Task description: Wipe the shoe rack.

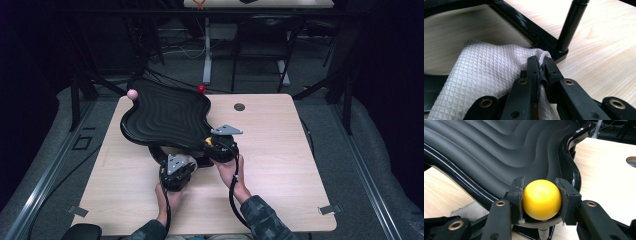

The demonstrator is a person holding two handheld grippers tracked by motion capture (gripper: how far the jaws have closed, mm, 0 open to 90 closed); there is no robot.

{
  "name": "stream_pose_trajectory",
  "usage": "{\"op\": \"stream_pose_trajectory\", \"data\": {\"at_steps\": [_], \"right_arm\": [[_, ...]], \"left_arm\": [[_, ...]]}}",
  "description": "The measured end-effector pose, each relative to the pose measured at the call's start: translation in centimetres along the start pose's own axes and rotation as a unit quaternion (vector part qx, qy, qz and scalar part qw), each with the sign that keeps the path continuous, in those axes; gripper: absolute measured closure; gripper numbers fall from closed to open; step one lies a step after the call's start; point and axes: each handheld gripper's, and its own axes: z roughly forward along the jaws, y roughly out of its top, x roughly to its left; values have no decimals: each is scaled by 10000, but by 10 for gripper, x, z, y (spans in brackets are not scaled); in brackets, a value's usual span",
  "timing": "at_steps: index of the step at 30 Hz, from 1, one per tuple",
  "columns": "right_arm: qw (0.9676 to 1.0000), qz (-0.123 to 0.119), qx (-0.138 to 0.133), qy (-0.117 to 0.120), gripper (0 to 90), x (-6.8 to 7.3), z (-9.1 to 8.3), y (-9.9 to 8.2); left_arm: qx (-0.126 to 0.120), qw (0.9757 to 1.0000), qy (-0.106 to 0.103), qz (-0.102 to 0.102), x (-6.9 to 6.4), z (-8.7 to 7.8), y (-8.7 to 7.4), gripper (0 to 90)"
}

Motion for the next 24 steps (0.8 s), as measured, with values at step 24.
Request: {"op": "stream_pose_trajectory", "data": {"at_steps": [24], "right_arm": [[10000,-23,1,-21,600,0,0,0]], "left_arm": [[85,9994,-325,24,-19,12,4,846]]}}
